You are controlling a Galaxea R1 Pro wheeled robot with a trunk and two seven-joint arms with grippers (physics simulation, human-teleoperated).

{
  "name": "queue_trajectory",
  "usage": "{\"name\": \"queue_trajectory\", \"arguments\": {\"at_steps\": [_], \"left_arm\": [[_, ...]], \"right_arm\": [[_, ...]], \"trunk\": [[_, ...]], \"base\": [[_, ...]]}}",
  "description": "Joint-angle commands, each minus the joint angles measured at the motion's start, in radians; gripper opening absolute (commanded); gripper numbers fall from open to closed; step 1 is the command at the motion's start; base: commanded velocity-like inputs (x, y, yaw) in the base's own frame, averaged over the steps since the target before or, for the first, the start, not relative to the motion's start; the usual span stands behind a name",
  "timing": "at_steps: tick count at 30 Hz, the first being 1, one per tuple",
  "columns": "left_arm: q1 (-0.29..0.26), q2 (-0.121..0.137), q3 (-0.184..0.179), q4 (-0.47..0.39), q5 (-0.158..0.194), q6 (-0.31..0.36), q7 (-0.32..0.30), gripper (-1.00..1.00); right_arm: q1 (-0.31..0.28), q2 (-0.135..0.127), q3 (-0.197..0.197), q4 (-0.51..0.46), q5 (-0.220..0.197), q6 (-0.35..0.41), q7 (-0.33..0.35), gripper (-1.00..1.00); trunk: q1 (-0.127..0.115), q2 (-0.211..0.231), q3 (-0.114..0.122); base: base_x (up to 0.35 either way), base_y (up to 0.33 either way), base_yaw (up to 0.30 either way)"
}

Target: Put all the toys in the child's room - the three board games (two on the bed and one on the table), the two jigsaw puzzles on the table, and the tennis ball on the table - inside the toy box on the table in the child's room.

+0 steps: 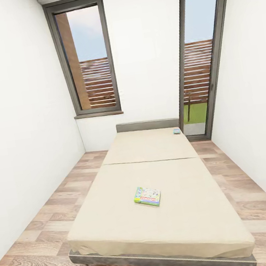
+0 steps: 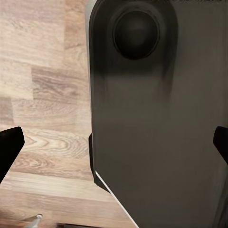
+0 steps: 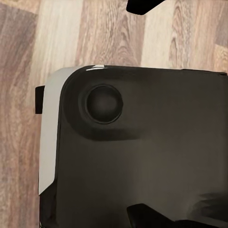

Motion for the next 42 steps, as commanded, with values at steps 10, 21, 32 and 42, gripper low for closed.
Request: {"name": "queue_trajectory", "arguments": {"at_steps": [10, 21, 32, 42], "left_arm": [[-0.001, -0.002, -0.004, -0.002, -0.002, -0.001, -0.001, 1.00], [0.000, -0.001, -0.005, -0.002, -0.001, 0.000, -0.001, 1.00], [-0.007, 0.006, -0.004, -0.011, -0.005, -0.020, -0.009, 1.00], [-0.053, 0.016, -0.001, -0.073, 0.001, -0.066, -0.021, 1.00]], "right_arm": [[0.000, 0.004, 0.003, 0.000, 0.002, 0.000, 0.000, 1.00], [-0.002, 0.005, 0.007, 0.000, 0.006, 0.005, 0.006, 1.00], [-0.019, 0.009, 0.012, -0.013, 0.006, 0.009, 0.006, 1.00], [-0.075, 0.031, 0.011, -0.036, 0.000, 0.021, -0.001, 1.00]], "trunk": [[0.000, 0.000, -0.001], [0.000, 0.000, -0.001], [0.000, 0.000, -0.001], [0.000, 0.000, -0.001]], "base": [[0.000, 0.000, 0.000], [0.000, 0.000, 0.000], [0.000, 0.000, 0.000], [0.000, 0.000, 0.000]]}}
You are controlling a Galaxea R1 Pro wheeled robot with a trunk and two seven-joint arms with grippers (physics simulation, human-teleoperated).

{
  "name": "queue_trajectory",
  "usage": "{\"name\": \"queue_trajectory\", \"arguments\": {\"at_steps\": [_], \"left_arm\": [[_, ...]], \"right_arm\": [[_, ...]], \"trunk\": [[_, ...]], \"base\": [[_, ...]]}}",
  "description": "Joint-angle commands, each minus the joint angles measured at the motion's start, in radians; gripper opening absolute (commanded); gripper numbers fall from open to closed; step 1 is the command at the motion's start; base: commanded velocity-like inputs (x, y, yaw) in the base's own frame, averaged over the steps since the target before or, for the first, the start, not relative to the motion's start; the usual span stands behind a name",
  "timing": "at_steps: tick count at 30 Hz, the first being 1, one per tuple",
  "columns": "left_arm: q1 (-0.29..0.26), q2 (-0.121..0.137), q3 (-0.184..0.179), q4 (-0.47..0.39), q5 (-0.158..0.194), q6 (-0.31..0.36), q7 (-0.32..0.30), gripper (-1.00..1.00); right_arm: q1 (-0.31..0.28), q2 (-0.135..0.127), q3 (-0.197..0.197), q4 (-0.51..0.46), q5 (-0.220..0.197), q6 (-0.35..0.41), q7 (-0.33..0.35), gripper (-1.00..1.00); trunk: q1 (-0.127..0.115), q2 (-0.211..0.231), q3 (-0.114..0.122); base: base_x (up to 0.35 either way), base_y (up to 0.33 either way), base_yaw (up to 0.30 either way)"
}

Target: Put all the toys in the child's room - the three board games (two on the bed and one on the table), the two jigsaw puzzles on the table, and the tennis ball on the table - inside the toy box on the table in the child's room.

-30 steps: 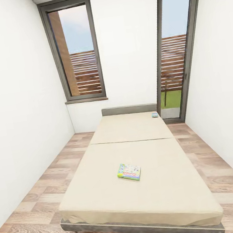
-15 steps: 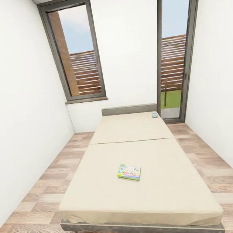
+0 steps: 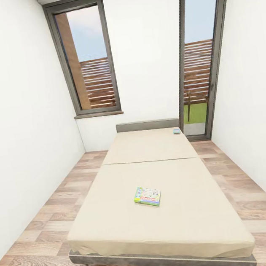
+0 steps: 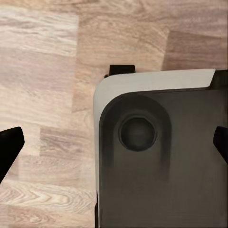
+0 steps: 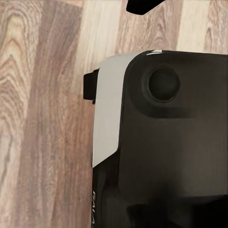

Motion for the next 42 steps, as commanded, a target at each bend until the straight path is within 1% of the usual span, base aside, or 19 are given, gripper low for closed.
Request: {"name": "queue_trajectory", "arguments": {"at_steps": [1, 2, 3, 5, 6, 8, 9, 10, 11, 14, 15, 18, 22, 24, 27, 35, 37, 40, 42], "left_arm": [[-0.012, 0.001, 0.001, -0.008, 0.002, -0.007, -0.011, 1.00], [-0.025, 0.001, 0.002, -0.015, 0.004, -0.010, -0.023, 1.00], [-0.025, 0.001, 0.002, -0.015, 0.004, -0.010, -0.023, 1.00], [-0.054, 0.002, 0.004, -0.026, 0.008, -0.013, -0.055, 1.00], [-0.054, 0.002, 0.004, -0.026, 0.008, -0.013, -0.055, 1.00], [-0.089, 0.002, 0.011, -0.033, 0.018, -0.015, -0.086, 1.00], [-0.089, 0.002, 0.011, -0.033, 0.018, -0.015, -0.086, 1.00], [-0.106, 0.001, 0.017, -0.036, 0.026, -0.015, -0.098, 1.00], [-0.106, 0.001, 0.017, -0.036, 0.026, -0.015, -0.098, 1.00], [-0.151, -0.003, 0.034, -0.041, 0.053, -0.016, -0.121, 1.00], [-0.151, -0.003, 0.034, -0.041, 0.053, -0.016, -0.121, 1.00], [-0.189, -0.007, 0.043, -0.043, 0.071, -0.013, -0.133, 1.00], [-0.213, -0.008, 0.046, -0.044, 0.077, -0.003, -0.137, 1.00], [-0.234, -0.008, 0.048, -0.045, 0.082, 0.016, -0.139, 1.00], [-0.250, -0.009, 0.049, -0.045, 0.085, 0.037, -0.139, 1.00], [-0.283, -0.010, 0.052, -0.047, 0.088, 0.060, -0.138, 1.00], [-0.301, -0.011, 0.052, -0.047, 0.089, 0.066, -0.138, 1.00], [-0.311, -0.011, 0.053, -0.047, 0.090, 0.069, -0.138, 1.00], [-0.332, -0.012, 0.054, -0.047, 0.093, 0.077, -0.138, 1.00]], "right_arm": [[-0.011, 0.002, 0.001, -0.003, -0.001, 0.004, -0.001, 1.00], [-0.024, 0.004, 0.000, -0.005, -0.002, 0.006, -0.001, 1.00], [-0.024, 0.004, 0.000, -0.005, -0.002, 0.006, -0.001, 1.00], [-0.057, 0.004, 0.000, -0.009, -0.004, 0.009, 0.000, 1.00], [-0.057, 0.004, 0.000, -0.009, -0.004, 0.009, 0.000, 1.00], [-0.093, 0.004, 0.000, -0.012, -0.003, 0.015, 0.002, 1.00], [-0.093, 0.004, 0.000, -0.012, -0.003, 0.015, 0.002, 1.00], [-0.110, 0.004, 0.000, -0.013, -0.002, 0.022, 0.003, 1.00], [-0.110, 0.004, 0.000, -0.013, -0.002, 0.022, 0.003, 1.00], [-0.148, 0.003, 0.000, -0.015, 0.001, 0.061, 0.004, 1.00], [-0.148, 0.003, 0.000, -0.015, 0.001, 0.061, 0.004, 1.00], [-0.172, 0.002, 0.000, -0.024, 0.003, 0.109, 0.004, 1.00], [-0.188, 0.001, 0.000, -0.038, 0.004, 0.136, 0.004, 1.00], [-0.201, 0.000, 0.000, -0.053, 0.004, 0.162, 0.005, 1.00], [-0.215, 0.001, 0.000, -0.065, 0.005, 0.188, 0.004, 1.00], [-0.237, 0.005, 0.000, -0.079, 0.005, 0.225, 0.003, 1.00], [-0.252, 0.007, 0.000, -0.083, 0.005, 0.236, 0.002, 1.00], [-0.261, 0.008, 0.000, -0.084, 0.005, 0.240, 0.002, 1.00], [-0.282, 0.008, 0.000, -0.086, 0.004, 0.246, 0.000, 1.00]], "trunk": [[0.000, -0.001, -0.001], [0.000, -0.001, -0.001], [0.000, -0.001, -0.001], [0.000, -0.001, -0.001], [0.000, -0.001, -0.001], [0.000, -0.001, -0.001], [0.000, -0.001, -0.001], [0.000, -0.001, -0.001], [0.000, -0.001, -0.001], [0.000, -0.001, -0.001], [0.000, -0.001, -0.001], [0.000, -0.001, -0.001], [0.000, -0.001, -0.001], [0.000, -0.001, -0.001], [0.000, -0.001, -0.001], [0.000, -0.001, -0.001], [0.000, -0.001, -0.001], [0.000, -0.001, -0.001], [0.000, -0.001, -0.001]], "base": [[0.000, 0.000, 0.000], [0.000, 0.000, 0.000], [0.000, 0.000, 0.000], [0.000, 0.000, 0.000], [0.000, 0.000, 0.000], [0.000, 0.000, 0.000], [0.000, 0.000, 0.000], [0.000, 0.000, 0.000], [0.000, 0.000, 0.000], [0.000, 0.000, 0.000], [0.000, 0.000, 0.000], [0.000, 0.000, 0.000], [0.000, 0.000, 0.000], [0.000, 0.000, 0.000], [0.000, 0.000, 0.000], [0.000, 0.000, 0.000], [0.000, 0.000, 0.000], [0.000, 0.000, 0.000], [0.000, 0.000, 0.000]]}}
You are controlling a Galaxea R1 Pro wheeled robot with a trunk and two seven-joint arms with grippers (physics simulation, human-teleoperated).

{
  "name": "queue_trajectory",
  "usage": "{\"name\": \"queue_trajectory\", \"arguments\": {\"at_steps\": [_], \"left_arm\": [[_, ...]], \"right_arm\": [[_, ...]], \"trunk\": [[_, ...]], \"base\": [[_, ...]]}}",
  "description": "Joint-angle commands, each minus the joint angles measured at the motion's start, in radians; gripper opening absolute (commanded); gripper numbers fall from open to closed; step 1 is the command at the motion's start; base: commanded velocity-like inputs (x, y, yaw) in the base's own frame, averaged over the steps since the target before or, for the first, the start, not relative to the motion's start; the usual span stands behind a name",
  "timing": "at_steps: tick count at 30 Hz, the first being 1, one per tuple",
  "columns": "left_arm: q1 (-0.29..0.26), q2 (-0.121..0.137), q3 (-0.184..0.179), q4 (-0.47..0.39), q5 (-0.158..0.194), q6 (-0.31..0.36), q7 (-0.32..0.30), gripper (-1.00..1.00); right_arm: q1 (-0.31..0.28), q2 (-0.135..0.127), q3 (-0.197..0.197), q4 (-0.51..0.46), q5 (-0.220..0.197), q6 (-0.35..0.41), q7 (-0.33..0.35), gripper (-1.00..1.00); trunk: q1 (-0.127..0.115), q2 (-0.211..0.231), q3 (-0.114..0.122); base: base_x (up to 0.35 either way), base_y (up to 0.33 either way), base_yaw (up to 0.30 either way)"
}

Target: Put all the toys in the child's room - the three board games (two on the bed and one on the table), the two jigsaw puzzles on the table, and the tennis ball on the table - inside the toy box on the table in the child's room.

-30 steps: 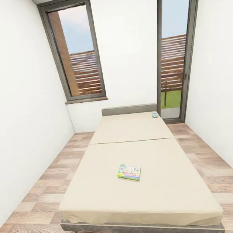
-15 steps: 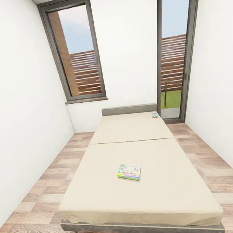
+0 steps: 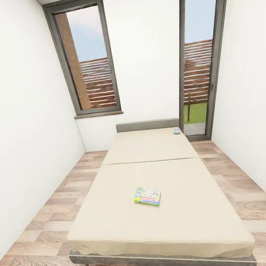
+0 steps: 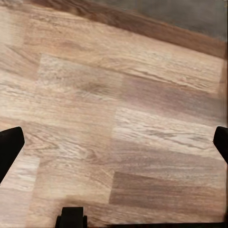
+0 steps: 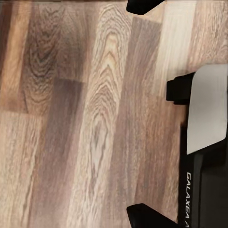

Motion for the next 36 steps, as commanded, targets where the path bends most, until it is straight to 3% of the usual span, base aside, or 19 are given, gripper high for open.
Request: {"name": "queue_trajectory", "arguments": {"at_steps": [1, 16, 19, 23, 25, 29, 36], "left_arm": [[-0.001, 0.000, 0.004, 0.001, 0.009, 0.002, -0.006, 1.00], [-0.133, -0.021, 0.005, -0.001, 0.096, 0.119, -0.006, 1.00], [-0.176, -0.039, 0.005, -0.003, 0.118, 0.167, -0.007, 1.00], [-0.193, -0.048, 0.005, -0.015, 0.129, 0.190, -0.007, 1.00], [-0.204, -0.078, 0.002, -0.091, 0.169, 0.272, -0.012, 1.00], [-0.199, -0.091, 0.001, -0.144, 0.185, 0.317, -0.015, 1.00], [-0.141, -0.113, -0.001, -0.333, 0.208, 0.399, -0.020, 1.00]], "right_arm": [[0.000, 0.000, 0.001, -0.002, 0.000, 0.006, -0.001, 1.00], [-0.111, -0.007, 0.002, -0.005, 0.000, 0.108, -0.001, 1.00], [-0.148, -0.008, 0.004, -0.012, 0.003, 0.145, 0.000, 1.00], [-0.167, -0.010, 0.005, -0.022, 0.005, 0.175, 0.000, 1.00], [-0.194, -0.020, 0.006, -0.065, 0.008, 0.268, 0.000, 1.00], [-0.199, -0.027, 0.008, -0.106, 0.010, 0.316, 0.001, 1.00], [-0.197, -0.039, 0.010, -0.246, 0.009, 0.431, 0.004, 1.00]], "trunk": [[0.000, -0.001, -0.001], [0.000, -0.001, -0.001], [0.000, -0.001, -0.001], [0.000, -0.001, -0.001], [0.000, -0.001, -0.001], [0.000, -0.001, -0.001], [0.000, -0.001, -0.001]], "base": [[0.000, 0.000, 0.000], [0.000, 0.000, 0.000], [0.000, 0.000, 0.000], [0.000, 0.000, 0.000], [0.000, 0.000, 0.000], [0.000, 0.000, 0.000], [0.000, 0.000, 0.000]]}}
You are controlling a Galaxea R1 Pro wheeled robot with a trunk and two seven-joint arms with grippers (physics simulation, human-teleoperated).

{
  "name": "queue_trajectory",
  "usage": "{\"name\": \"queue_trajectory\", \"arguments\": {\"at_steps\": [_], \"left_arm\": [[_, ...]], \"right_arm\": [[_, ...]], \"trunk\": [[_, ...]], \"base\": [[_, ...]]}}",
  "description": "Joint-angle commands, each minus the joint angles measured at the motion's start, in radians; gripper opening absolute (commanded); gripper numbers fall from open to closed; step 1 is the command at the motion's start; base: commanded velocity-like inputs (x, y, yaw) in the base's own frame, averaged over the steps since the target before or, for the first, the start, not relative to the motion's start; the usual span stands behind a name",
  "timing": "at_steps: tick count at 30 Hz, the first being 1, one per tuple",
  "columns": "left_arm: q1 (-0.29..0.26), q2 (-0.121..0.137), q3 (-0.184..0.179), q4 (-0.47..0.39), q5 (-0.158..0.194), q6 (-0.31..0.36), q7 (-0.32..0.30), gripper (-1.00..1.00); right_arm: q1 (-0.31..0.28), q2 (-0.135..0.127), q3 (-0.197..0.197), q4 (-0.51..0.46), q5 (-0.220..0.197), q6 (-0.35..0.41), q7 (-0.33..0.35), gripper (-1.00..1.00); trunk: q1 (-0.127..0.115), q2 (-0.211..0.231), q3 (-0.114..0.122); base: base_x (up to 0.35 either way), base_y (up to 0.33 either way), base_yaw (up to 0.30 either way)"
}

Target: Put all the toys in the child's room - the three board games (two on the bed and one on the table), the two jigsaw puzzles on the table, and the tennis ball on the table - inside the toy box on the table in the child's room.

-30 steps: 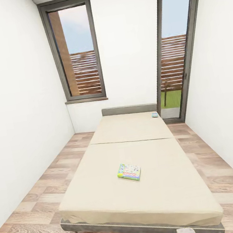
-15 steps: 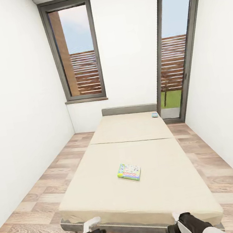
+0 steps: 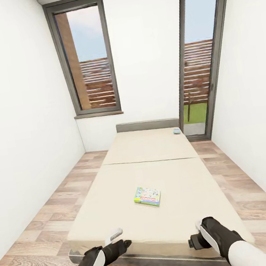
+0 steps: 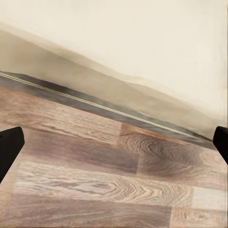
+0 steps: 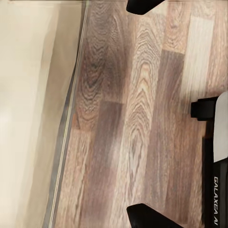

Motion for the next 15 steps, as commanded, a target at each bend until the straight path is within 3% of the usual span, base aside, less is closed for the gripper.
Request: {"name": "queue_trajectory", "arguments": {"at_steps": [1, 3, 8, 11, 15], "left_arm": [[0.000, -0.001, 0.005, -0.003, 0.005, 0.008, -0.002, 1.00], [0.041, -0.006, 0.003, -0.094, 0.010, 0.026, -0.002, 1.00], [0.080, -0.010, 0.001, -0.180, 0.014, 0.038, -0.002, 1.00], [0.126, -0.012, 0.000, -0.278, 0.018, 0.050, -0.001, 1.00], [0.144, -0.012, -0.001, -0.318, 0.020, 0.067, -0.001, 1.00]], "right_arm": [[0.000, 0.000, 0.002, -0.003, 0.001, 0.006, 0.000, 1.00], [0.004, -0.002, 0.002, -0.056, 0.000, 0.035, 0.001, 1.00], [0.011, -0.003, 0.002, -0.100, -0.001, 0.055, 0.002, 1.00], [0.017, -0.003, 0.001, -0.148, -0.004, 0.072, 0.004, 1.00], [0.019, -0.003, 0.002, -0.170, -0.005, 0.079, 0.010, 1.00]], "trunk": [[0.000, -0.001, -0.001], [0.000, -0.001, -0.001], [0.000, -0.001, -0.001], [0.000, -0.001, -0.001], [0.000, -0.001, -0.001]], "base": [[0.000, 0.000, 0.000], [0.000, 0.000, 0.000], [0.000, 0.000, 0.000], [0.000, 0.000, 0.000], [0.000, 0.000, 0.000]]}}
